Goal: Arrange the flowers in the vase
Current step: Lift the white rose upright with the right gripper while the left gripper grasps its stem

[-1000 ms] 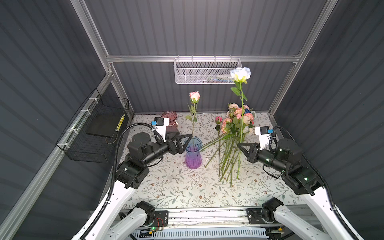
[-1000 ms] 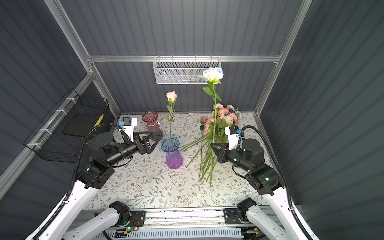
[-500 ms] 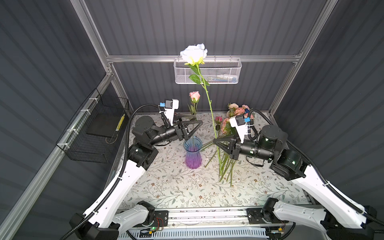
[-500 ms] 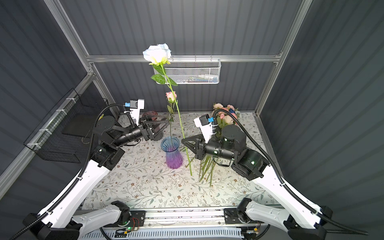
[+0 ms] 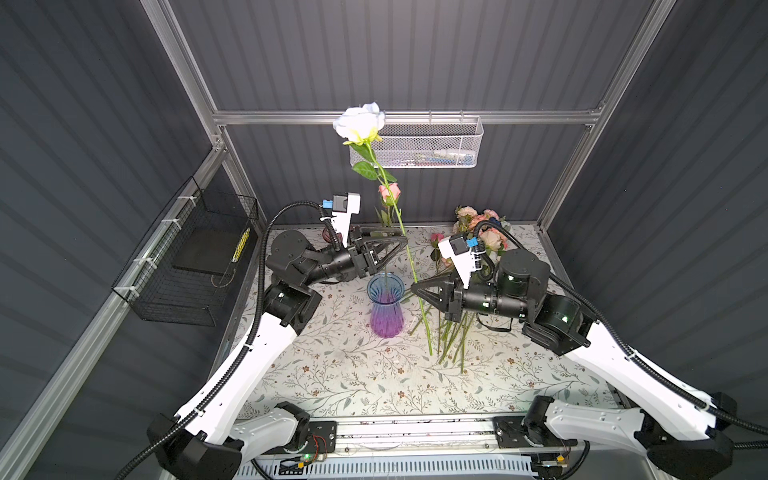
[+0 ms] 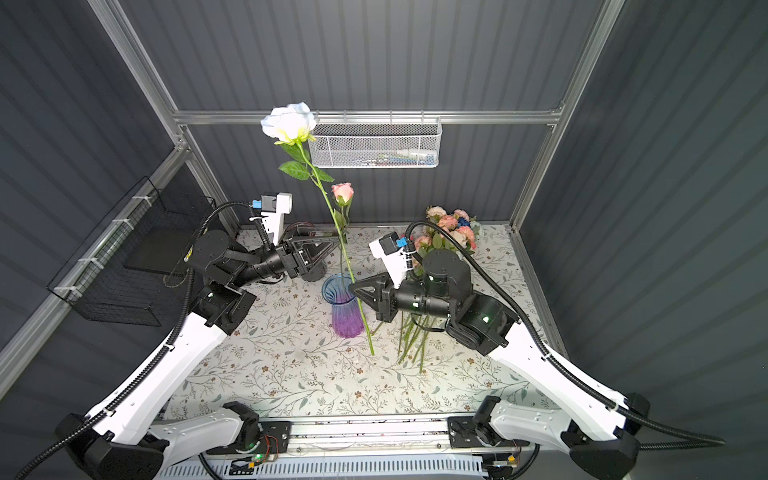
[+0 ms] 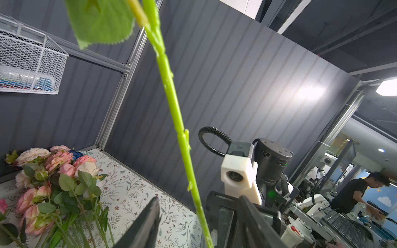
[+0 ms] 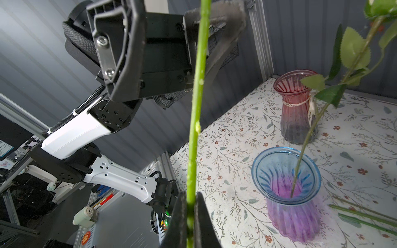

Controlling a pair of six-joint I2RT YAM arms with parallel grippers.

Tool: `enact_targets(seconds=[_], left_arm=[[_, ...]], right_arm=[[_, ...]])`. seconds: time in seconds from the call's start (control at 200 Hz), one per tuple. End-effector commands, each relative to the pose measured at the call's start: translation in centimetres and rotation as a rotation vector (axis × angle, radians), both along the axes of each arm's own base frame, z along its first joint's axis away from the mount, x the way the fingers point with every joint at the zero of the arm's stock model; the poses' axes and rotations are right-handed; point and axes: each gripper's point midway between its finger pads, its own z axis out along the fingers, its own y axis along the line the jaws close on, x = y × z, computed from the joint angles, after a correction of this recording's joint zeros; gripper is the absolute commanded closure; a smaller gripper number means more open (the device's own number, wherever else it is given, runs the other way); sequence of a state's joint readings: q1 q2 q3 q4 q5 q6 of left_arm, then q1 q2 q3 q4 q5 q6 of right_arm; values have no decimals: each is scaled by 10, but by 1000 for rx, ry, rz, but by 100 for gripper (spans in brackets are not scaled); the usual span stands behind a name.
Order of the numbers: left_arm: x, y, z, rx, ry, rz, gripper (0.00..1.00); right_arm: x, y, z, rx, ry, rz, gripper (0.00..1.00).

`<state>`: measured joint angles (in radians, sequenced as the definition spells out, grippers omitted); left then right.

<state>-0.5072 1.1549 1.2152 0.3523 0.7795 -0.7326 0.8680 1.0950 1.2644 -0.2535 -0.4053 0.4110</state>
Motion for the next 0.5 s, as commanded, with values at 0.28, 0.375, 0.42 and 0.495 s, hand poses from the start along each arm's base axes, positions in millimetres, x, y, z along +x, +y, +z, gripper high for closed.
enact_targets(seconds=[0.28, 0.375, 0.42, 0.495], left_arm=[[-2, -2, 6, -1, -28, -14, 80], [-3, 0, 9, 18, -47, 9, 98], [-3, 2, 11, 26, -60, 24, 100], [-3, 5, 14, 50, -89, 55, 100]], right_arm=[[-13, 10, 0, 0, -14, 74, 96], [-12, 5, -6, -12, -12, 52, 80], [-12, 2, -8, -18, -12, 40, 71], [-12, -3, -10, -24, -20, 20, 62]])
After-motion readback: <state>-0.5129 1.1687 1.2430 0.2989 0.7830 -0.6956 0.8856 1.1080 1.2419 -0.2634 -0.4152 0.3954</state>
